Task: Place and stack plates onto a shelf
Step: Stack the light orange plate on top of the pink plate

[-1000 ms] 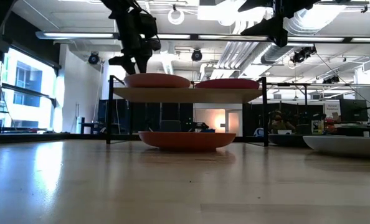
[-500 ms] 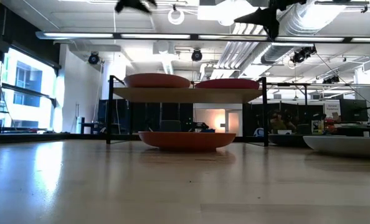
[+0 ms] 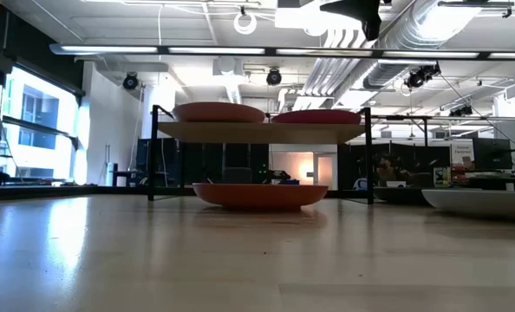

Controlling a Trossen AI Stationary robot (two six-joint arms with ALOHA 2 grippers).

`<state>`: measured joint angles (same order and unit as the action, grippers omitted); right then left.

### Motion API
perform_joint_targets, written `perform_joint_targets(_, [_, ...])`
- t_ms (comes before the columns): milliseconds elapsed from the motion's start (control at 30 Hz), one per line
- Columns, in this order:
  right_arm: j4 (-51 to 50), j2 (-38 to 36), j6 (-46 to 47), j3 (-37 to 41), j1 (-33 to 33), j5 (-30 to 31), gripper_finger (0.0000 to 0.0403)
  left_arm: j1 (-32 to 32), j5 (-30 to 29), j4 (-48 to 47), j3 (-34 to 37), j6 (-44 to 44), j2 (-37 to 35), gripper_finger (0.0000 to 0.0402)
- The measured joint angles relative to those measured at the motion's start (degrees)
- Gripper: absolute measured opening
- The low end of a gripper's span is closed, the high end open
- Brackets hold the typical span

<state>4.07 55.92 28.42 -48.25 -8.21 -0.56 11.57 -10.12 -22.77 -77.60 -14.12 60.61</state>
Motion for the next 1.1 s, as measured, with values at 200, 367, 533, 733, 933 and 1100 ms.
perform_joint_targets(200, [0.44, 0.00, 0.02, 0.00, 0.00, -0.45, 0.0229, -6.99, 1.72, 23.44, 20.03, -3.65, -7.00, 0.0156])
perform_joint_targets(367, [1.02, 0.00, 0.02, 0.00, 0.00, -1.42, 0.0229, -11.57, -2.26, 35.26, 32.66, -5.28, -9.77, 0.0156])
perform_joint_targets(533, [1.06, 0.00, -1.74, 0.00, 0.00, -1.43, 0.0229, -13.32, -2.66, 37.04, 38.36, -4.85, -12.17, 0.0156])
perform_joint_targets(733, [1.06, 0.00, -4.37, 0.00, 0.00, -1.42, 0.0229, -13.27, -2.72, 37.36, 39.34, -5.17, -12.85, 0.0156])
perform_joint_targets(933, [1.08, 0.00, -6.50, 0.00, 0.00, -1.42, 0.0229, -13.27, -2.72, 36.92, 39.34, -1.08, -12.47, 0.0156])
perform_joint_targets(1100, [1.08, 0.00, -4.51, 0.00, 0.00, -1.42, 0.0229, -13.27, -2.72, 36.95, 39.34, -0.34, -12.43, 0.0156])
